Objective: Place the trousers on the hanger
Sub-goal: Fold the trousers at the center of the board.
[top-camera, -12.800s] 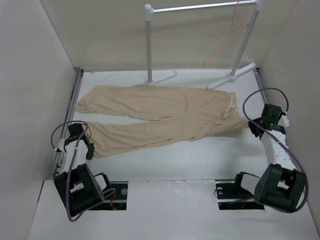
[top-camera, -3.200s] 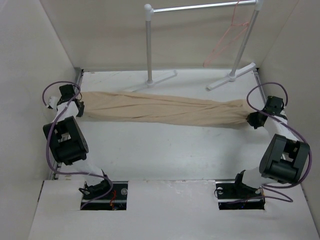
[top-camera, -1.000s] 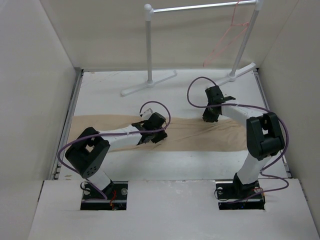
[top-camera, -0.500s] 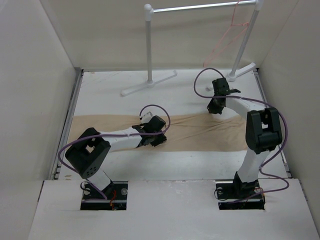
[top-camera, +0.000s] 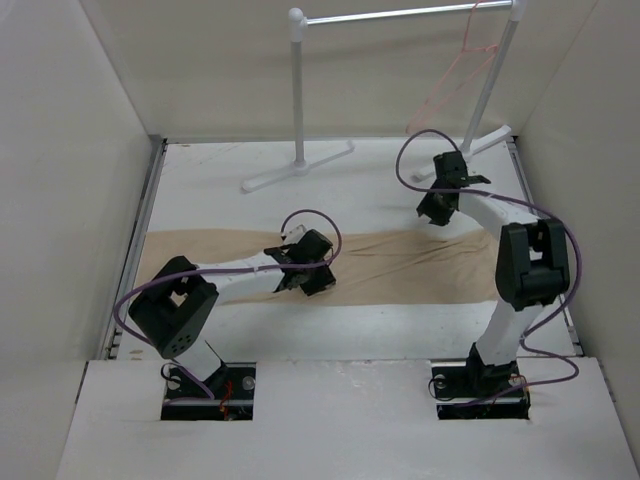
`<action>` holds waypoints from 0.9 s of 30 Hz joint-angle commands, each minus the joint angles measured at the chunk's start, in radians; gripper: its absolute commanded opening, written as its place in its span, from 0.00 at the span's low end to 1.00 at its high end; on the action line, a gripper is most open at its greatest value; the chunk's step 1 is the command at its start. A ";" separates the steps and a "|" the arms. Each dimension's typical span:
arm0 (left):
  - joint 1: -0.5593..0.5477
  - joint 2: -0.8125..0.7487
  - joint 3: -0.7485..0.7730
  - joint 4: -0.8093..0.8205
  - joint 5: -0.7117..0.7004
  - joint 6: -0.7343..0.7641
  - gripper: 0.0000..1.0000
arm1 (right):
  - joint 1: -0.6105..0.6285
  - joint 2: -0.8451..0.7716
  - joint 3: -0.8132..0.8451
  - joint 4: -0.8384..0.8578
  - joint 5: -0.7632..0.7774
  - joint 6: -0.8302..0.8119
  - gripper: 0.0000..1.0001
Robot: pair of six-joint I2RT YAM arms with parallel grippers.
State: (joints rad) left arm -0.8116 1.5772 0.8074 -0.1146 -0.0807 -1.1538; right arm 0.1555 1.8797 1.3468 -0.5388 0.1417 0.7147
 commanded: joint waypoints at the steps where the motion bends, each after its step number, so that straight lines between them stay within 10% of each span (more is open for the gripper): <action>1: -0.013 -0.049 0.077 -0.089 0.036 0.008 0.30 | -0.044 -0.177 -0.055 0.017 0.010 -0.017 0.44; 5: -0.042 0.003 0.185 -0.091 0.032 0.057 0.34 | -0.057 -0.298 -0.194 0.019 0.001 0.002 0.41; 11: -0.097 0.112 0.306 -0.105 -0.010 0.207 0.36 | -0.011 -0.488 -0.389 0.002 -0.005 0.005 0.09; 19: -0.126 0.198 0.369 -0.102 -0.008 0.333 0.37 | 0.003 -0.599 -0.554 -0.012 0.048 0.029 0.46; 27: -0.149 0.225 0.398 -0.100 -0.047 0.401 0.35 | -0.066 -0.475 -0.479 0.066 0.064 0.019 0.43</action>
State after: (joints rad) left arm -0.9592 1.8057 1.1667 -0.2138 -0.0929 -0.8074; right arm 0.1028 1.3605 0.8062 -0.5392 0.1741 0.7368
